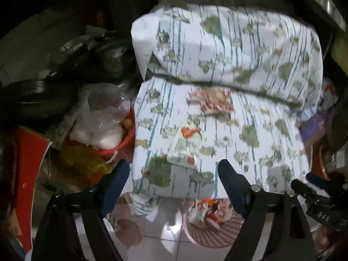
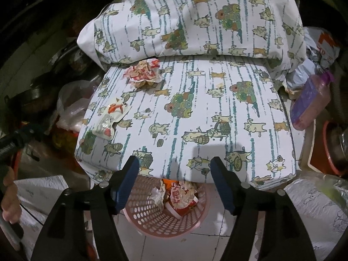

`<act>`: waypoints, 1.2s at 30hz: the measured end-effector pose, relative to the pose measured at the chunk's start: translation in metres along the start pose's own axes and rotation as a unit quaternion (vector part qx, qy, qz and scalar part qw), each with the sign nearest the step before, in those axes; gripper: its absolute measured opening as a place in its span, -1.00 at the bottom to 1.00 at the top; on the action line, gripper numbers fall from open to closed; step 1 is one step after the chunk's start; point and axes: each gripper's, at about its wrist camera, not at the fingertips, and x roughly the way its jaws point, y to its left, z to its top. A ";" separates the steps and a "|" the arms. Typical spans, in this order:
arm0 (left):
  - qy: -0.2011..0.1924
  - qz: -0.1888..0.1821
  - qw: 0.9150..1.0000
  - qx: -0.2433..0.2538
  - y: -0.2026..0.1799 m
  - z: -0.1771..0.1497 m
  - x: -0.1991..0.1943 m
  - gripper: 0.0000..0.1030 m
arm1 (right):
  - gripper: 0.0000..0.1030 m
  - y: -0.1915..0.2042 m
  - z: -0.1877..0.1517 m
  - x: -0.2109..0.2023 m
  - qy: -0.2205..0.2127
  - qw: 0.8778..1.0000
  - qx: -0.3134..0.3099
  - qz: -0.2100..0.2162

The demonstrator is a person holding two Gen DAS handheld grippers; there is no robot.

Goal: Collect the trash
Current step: 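Raise both open tools from the basket back over the stool, then lower both open tools toward the printed packet and crumpled wrapper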

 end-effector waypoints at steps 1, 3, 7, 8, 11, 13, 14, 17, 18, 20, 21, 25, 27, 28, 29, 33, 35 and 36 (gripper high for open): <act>-0.008 0.003 1.000 -0.005 0.004 0.003 -0.002 0.65 | 0.38 -0.001 0.001 0.000 0.000 1.000 0.003 0.001; -0.015 0.007 1.000 -0.009 0.008 0.007 -0.004 0.71 | 0.40 -0.002 0.002 0.002 0.000 1.000 0.004 -0.003; -0.006 -0.007 1.000 -0.009 0.009 0.016 0.003 0.72 | 0.41 -0.002 0.009 0.003 -0.006 1.000 0.007 -0.008; -0.009 -0.011 1.000 -0.010 0.009 0.019 0.005 0.72 | 0.41 -0.001 0.013 0.003 -0.007 1.000 0.004 -0.009; -0.012 0.012 1.000 -0.013 0.008 0.032 0.015 0.72 | 0.44 0.001 0.028 -0.001 -0.030 0.999 -0.015 -0.020; -0.010 0.008 1.000 -0.005 0.007 0.042 0.020 0.72 | 0.48 0.002 0.036 -0.003 -0.046 0.998 -0.024 -0.033; -0.010 0.007 1.000 -0.001 0.007 0.045 0.022 0.72 | 0.49 0.001 0.042 -0.003 -0.047 0.998 -0.026 -0.035; -0.017 0.021 0.999 0.033 -0.001 0.058 0.034 0.73 | 0.49 0.000 0.060 -0.004 -0.038 0.999 -0.013 -0.009; -0.012 0.014 0.999 0.043 -0.003 0.064 0.043 0.73 | 0.49 0.001 0.067 -0.006 -0.037 0.999 -0.011 -0.008; 0.003 -0.008 0.999 0.039 -0.001 0.073 0.059 0.73 | 0.49 0.005 0.084 -0.009 -0.040 0.999 -0.016 -0.007; 0.007 0.007 0.999 0.034 0.001 0.079 0.070 0.73 | 0.49 0.007 0.095 -0.009 -0.041 0.999 -0.019 -0.007; 0.029 0.031 0.997 0.059 -0.003 0.088 0.093 0.73 | 0.50 0.011 0.136 -0.007 -0.055 0.998 -0.015 -0.023; 0.047 0.024 0.995 0.080 -0.009 0.088 0.101 0.73 | 0.50 0.012 0.154 -0.001 -0.060 0.998 -0.013 -0.025; 0.057 0.019 0.994 0.090 -0.014 0.087 0.106 0.73 | 0.50 0.012 0.161 0.003 -0.061 0.998 -0.010 -0.024; 0.063 0.013 0.993 0.099 -0.018 0.086 0.110 0.73 | 0.50 0.012 0.168 0.008 -0.059 0.998 -0.007 -0.021; 0.069 0.007 0.986 0.150 -0.038 0.082 0.119 0.73 | 0.50 0.013 0.183 0.033 -0.051 0.999 -0.004 -0.004; 0.082 0.005 0.982 0.168 -0.047 0.081 0.128 0.73 | 0.50 0.014 0.185 0.049 -0.036 0.999 -0.005 0.010; 0.100 0.000 0.980 0.174 -0.050 0.079 0.138 0.73 | 0.50 0.015 0.187 0.058 -0.019 1.000 -0.010 0.022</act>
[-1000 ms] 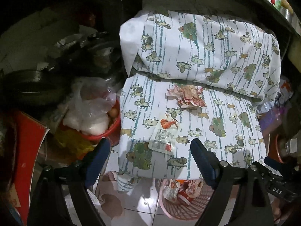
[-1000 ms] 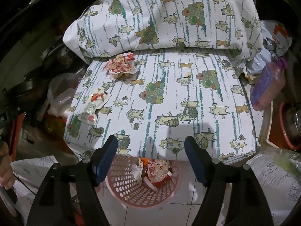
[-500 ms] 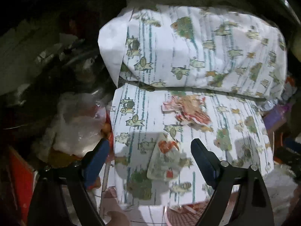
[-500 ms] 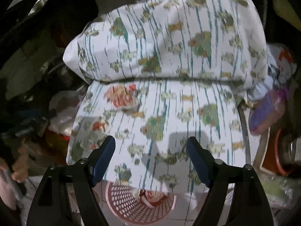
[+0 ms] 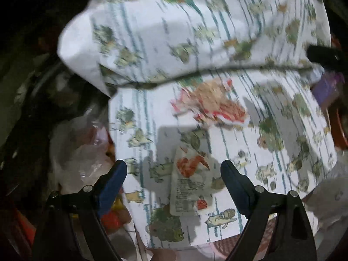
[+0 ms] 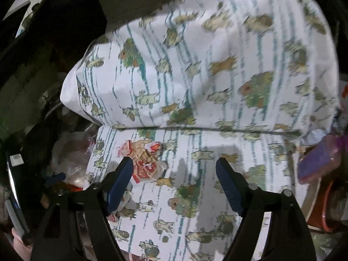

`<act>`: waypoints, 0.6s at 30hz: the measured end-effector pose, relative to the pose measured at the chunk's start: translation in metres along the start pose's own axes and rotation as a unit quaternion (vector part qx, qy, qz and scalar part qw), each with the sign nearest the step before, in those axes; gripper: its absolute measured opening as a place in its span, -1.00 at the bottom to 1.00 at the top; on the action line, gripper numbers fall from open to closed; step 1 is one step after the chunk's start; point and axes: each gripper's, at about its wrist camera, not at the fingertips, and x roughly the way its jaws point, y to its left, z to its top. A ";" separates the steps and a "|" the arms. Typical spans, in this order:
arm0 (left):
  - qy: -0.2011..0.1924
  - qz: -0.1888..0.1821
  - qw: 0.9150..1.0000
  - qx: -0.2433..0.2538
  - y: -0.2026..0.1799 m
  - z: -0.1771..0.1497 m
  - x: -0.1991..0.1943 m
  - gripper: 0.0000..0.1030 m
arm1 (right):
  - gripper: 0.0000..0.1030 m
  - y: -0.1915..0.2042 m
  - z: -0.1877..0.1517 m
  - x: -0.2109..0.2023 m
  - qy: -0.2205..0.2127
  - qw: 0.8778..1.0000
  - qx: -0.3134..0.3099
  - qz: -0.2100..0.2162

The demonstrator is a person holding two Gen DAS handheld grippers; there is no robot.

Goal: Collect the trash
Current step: 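Lower both open tools toward the printed packet and crumpled wrapper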

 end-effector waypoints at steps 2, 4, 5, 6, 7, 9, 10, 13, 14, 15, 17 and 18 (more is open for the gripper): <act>0.030 -0.016 0.999 0.002 -0.004 0.000 0.015 0.73 | 0.50 0.006 0.005 0.018 0.035 0.999 -0.022 0.029; 0.068 -0.023 0.997 -0.006 -0.006 -0.003 0.034 0.73 | 0.50 0.010 0.007 0.027 0.033 0.999 -0.027 0.018; 0.077 -0.014 0.997 -0.008 -0.008 -0.005 0.039 0.73 | 0.50 0.012 0.009 0.032 0.033 0.999 -0.031 0.012; 0.079 -0.006 0.997 -0.004 -0.011 -0.007 0.043 0.73 | 0.50 0.014 0.011 0.039 0.040 0.999 -0.035 0.013; 0.083 -0.001 0.997 0.005 -0.014 -0.009 0.046 0.73 | 0.50 0.016 0.012 0.044 0.048 0.998 -0.035 0.019; 0.090 0.000 0.996 0.009 -0.017 -0.010 0.052 0.73 | 0.50 0.018 0.015 0.059 0.069 0.997 -0.030 0.033; 0.097 -0.004 0.995 0.004 -0.016 -0.011 0.056 0.73 | 0.50 0.019 0.015 0.066 0.080 0.996 -0.028 0.038; 0.122 -0.018 0.992 -0.021 -0.009 -0.014 0.069 0.73 | 0.50 0.025 0.015 0.088 0.101 0.994 -0.035 0.037; 0.129 -0.018 0.991 -0.029 -0.006 -0.014 0.072 0.73 | 0.50 0.028 0.014 0.095 0.106 0.993 -0.041 0.029; 0.133 -0.017 0.990 -0.037 -0.002 -0.014 0.074 0.73 | 0.50 0.031 0.012 0.102 0.111 0.993 -0.046 0.021; 0.133 -0.012 0.990 -0.055 0.008 -0.014 0.075 0.73 | 0.50 0.035 0.009 0.114 0.117 0.992 -0.050 0.018; 0.132 -0.011 0.989 -0.062 0.012 -0.014 0.075 0.73 | 0.50 0.037 0.007 0.121 0.120 0.991 -0.052 0.020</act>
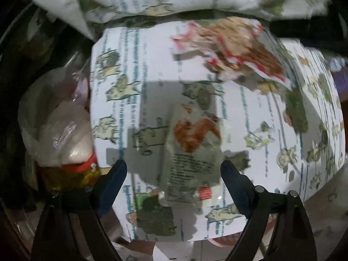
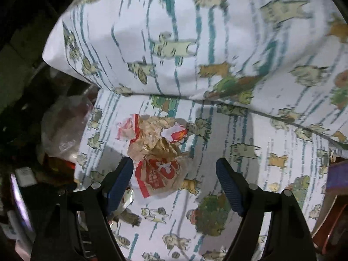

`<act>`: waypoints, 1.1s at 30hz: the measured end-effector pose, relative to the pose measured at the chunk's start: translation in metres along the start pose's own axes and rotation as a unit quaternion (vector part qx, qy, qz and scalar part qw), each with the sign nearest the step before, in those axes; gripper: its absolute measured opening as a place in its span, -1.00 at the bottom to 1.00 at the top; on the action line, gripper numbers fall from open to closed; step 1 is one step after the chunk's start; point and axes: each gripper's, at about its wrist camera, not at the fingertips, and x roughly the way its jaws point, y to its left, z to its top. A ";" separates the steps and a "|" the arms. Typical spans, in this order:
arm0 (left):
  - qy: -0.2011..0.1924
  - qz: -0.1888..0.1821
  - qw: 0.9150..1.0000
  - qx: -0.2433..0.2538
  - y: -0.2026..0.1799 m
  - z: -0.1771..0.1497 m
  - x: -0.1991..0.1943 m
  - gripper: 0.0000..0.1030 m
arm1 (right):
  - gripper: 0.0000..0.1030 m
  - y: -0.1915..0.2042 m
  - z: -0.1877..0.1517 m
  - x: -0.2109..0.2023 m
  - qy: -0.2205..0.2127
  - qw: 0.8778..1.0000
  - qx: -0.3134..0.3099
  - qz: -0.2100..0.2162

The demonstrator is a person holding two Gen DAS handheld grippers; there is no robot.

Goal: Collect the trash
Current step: 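Lower both open tools toward the printed packet and crumpled wrapper, then grasp the crumpled tan-and-red wrapper with the right tool while the left tool grasps the chicken-wing packet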

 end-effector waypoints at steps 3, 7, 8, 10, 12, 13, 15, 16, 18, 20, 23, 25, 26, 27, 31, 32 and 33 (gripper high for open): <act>0.004 -0.003 1.000 -0.013 0.010 0.001 0.000 0.73 | 0.50 0.008 -0.002 0.017 0.005 1.000 -0.001 -0.005; 0.006 0.000 1.000 -0.021 0.022 -0.001 0.000 0.73 | 0.50 0.018 -0.005 0.036 0.008 1.000 -0.001 -0.008; 0.007 -0.001 1.000 -0.021 0.024 -0.001 0.000 0.73 | 0.50 0.019 -0.006 0.040 0.003 1.000 0.002 -0.015; 0.010 -0.004 1.000 -0.021 0.027 -0.002 0.000 0.73 | 0.50 0.019 -0.007 0.047 -0.002 0.999 0.016 -0.029; 0.011 -0.011 1.000 -0.016 0.026 -0.002 0.000 0.73 | 0.35 0.016 -0.009 0.053 0.007 0.999 0.033 -0.020; 0.012 -0.012 1.000 -0.011 0.024 -0.003 0.000 0.73 | 0.22 0.014 -0.010 0.054 0.012 0.999 0.040 -0.010; 0.011 -0.011 1.000 -0.005 0.020 -0.004 -0.002 0.73 | -0.34 0.010 -0.011 0.056 0.027 0.999 0.046 -0.001; 0.010 -0.008 1.000 -0.003 0.018 -0.004 -0.004 0.73 | -0.47 0.007 -0.011 0.054 0.030 0.998 0.049 -0.007; 0.001 0.000 1.000 0.001 0.016 -0.003 -0.009 0.73 | -0.66 0.001 -0.013 0.046 0.026 0.998 0.057 -0.030; -0.007 -0.003 1.000 -0.002 0.014 -0.002 -0.017 0.73 | -0.76 -0.007 -0.011 0.035 0.015 0.997 0.068 -0.038; 0.000 -0.029 1.000 -0.009 0.012 0.000 -0.017 0.73 | -0.87 -0.021 -0.012 0.017 0.011 0.996 0.083 -0.031; 0.013 -0.046 0.999 -0.011 0.010 0.002 -0.010 0.73 | -0.88 -0.031 -0.013 0.005 0.006 0.995 0.095 -0.025; 0.019 -0.051 0.998 -0.010 0.007 0.002 -0.007 0.73 | -0.88 -0.037 -0.014 -0.002 0.004 0.995 0.101 -0.022; 0.026 -0.054 0.998 -0.008 0.004 0.003 -0.003 0.73 | -0.88 -0.041 -0.015 -0.006 0.002 0.994 0.105 -0.019; 0.054 -0.074 0.996 -0.001 -0.008 0.004 0.010 0.73 | -0.88 -0.055 -0.018 -0.020 0.003 0.993 0.112 -0.023; 0.060 -0.074 0.995 -0.001 -0.011 0.004 0.012 0.73 | -0.88 -0.058 -0.018 -0.023 0.003 0.993 0.113 -0.025; 0.064 -0.071 0.995 0.001 -0.014 0.005 0.014 0.73 | -0.88 -0.062 -0.020 -0.026 0.003 0.993 0.114 -0.026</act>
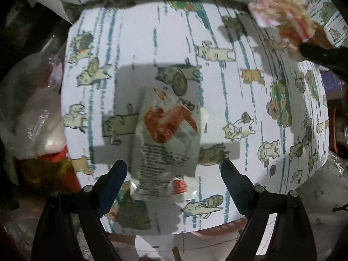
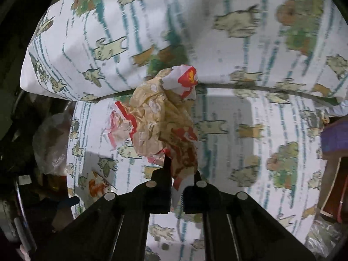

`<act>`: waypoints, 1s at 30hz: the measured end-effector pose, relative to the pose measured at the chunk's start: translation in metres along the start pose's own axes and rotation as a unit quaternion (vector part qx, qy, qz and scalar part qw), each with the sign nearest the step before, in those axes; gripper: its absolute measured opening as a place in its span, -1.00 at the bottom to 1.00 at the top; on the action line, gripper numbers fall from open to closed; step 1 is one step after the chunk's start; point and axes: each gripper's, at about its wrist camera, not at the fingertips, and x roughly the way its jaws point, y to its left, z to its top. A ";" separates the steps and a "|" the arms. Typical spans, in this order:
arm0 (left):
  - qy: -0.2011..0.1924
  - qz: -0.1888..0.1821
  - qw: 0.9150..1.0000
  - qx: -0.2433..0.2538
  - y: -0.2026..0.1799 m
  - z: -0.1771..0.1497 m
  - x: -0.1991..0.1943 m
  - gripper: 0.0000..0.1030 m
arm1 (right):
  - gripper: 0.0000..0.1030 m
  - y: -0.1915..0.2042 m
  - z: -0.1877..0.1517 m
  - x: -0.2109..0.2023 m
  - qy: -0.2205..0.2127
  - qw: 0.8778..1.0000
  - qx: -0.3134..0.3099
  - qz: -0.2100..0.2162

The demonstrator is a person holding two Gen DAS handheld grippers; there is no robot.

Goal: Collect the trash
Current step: 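Grasp the crumpled tan-and-red wrapper with the right tool while the left tool grasps the chicken-wing packet, then lift both held items and carry them over the pink basket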

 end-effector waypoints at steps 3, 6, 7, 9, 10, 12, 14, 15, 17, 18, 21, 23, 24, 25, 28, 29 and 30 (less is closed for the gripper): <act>0.010 0.020 1.000 0.004 -0.006 0.002 0.007 0.73 | -0.88 -0.006 0.000 -0.006 -0.001 1.000 0.002 0.004; 0.016 0.027 1.000 0.003 -0.006 0.006 0.012 0.73 | -0.88 -0.009 0.000 -0.014 -0.005 1.000 -0.005 0.004; 0.019 0.028 0.999 0.001 -0.005 0.006 0.015 0.73 | -0.88 -0.009 -0.001 -0.017 -0.008 1.000 -0.007 0.001; 0.017 0.037 0.999 -0.002 -0.003 0.009 0.019 0.76 | -0.88 -0.008 -0.003 -0.024 -0.012 1.000 -0.008 0.008; 0.016 0.036 0.999 -0.003 0.001 0.008 0.023 0.74 | -0.88 -0.008 -0.004 -0.028 -0.015 1.000 -0.007 0.015; 0.011 0.035 0.999 -0.007 -0.002 0.008 0.023 0.49 | -0.88 -0.010 -0.005 -0.040 -0.022 0.999 -0.007 0.027; 0.008 0.032 0.999 -0.006 0.002 0.010 0.018 0.34 | -0.88 -0.008 -0.007 -0.049 -0.033 0.999 -0.013 0.034; 0.005 0.021 1.000 -0.010 0.003 0.009 0.015 0.33 | -0.88 -0.008 -0.008 -0.053 -0.039 0.999 -0.016 0.033; 0.001 0.009 1.000 -0.026 0.006 0.009 0.009 0.31 | -0.88 -0.006 -0.010 -0.058 -0.049 0.998 -0.024 0.029; -0.005 0.011 0.999 -0.033 0.008 0.009 0.006 0.30 | -0.88 -0.006 -0.010 -0.060 -0.054 0.998 -0.027 0.026; -0.025 0.005 0.999 -0.046 0.014 0.010 -0.007 0.29 | -0.88 -0.005 -0.013 -0.068 -0.071 0.997 -0.025 0.028; -0.049 0.000 0.997 -0.052 0.018 0.011 -0.022 0.29 | -0.88 -0.003 -0.015 -0.072 -0.079 0.996 -0.025 0.038; -0.076 0.004 0.996 -0.056 0.019 0.011 -0.034 0.29 | -0.88 -0.002 -0.014 -0.074 -0.082 0.995 -0.025 0.041; -0.106 0.011 0.992 -0.062 0.019 0.010 -0.045 0.29 | -0.88 -0.001 -0.014 -0.074 -0.083 0.995 -0.027 0.045; -0.198 0.030 0.976 -0.084 0.026 0.009 -0.078 0.29 | -0.88 0.002 -0.013 -0.073 -0.093 0.994 -0.033 0.044; -0.218 0.026 0.971 -0.090 0.028 0.009 -0.088 0.29 | -0.88 0.002 -0.013 -0.073 -0.098 0.994 -0.032 0.042; -0.241 0.017 0.965 -0.098 0.031 0.008 -0.099 0.29 | -0.88 0.001 -0.013 -0.072 -0.100 0.994 -0.030 0.045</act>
